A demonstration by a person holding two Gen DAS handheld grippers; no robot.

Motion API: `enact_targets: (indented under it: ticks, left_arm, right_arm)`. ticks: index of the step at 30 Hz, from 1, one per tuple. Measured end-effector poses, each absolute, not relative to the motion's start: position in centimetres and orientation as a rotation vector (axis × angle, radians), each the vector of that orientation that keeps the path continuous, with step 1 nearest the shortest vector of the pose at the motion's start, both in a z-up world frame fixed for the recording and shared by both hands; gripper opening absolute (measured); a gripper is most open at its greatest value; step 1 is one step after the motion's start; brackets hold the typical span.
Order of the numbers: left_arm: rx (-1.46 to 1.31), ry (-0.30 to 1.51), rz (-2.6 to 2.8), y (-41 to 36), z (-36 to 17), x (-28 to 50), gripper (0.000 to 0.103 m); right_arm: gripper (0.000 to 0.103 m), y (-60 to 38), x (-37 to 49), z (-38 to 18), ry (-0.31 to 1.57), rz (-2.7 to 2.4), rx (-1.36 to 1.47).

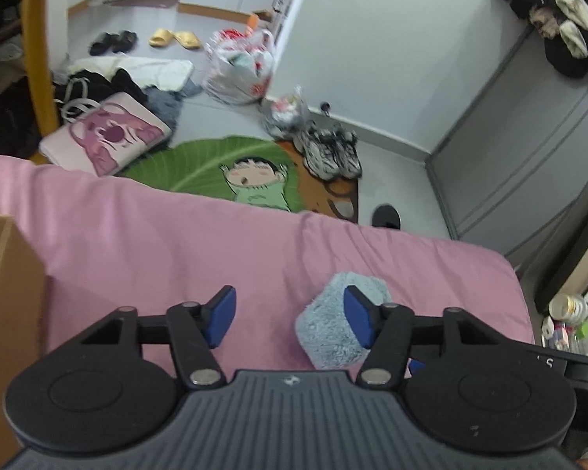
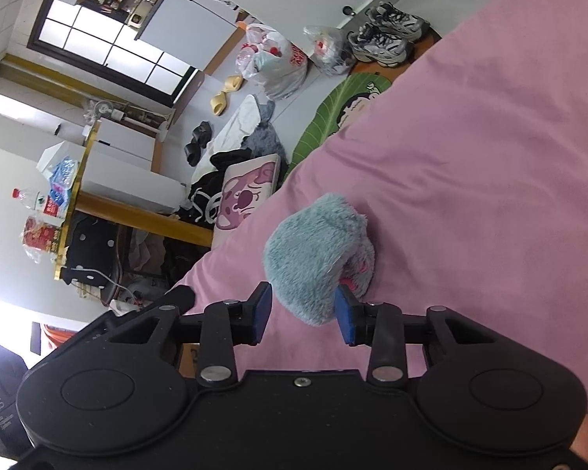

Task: Organize soft objects
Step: 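Move both tools to the fluffy light-blue plush and close on it, then lift the fluffy plush with both tools and carry it over the box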

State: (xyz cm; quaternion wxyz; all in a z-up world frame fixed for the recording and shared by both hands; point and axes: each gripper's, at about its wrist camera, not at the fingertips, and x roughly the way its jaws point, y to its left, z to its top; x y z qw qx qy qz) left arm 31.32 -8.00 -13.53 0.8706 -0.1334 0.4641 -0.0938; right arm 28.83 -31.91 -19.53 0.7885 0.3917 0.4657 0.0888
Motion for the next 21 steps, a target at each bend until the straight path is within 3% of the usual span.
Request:
enact_targets:
  ticks: [21]
  left_arm:
    - [-0.489,1.022,-0.366,-9.3,-20.0,35.0,0.055]
  right_arm:
    - [0.032,-31.8,31.5,-22.7,1.058,0.147,0.891]
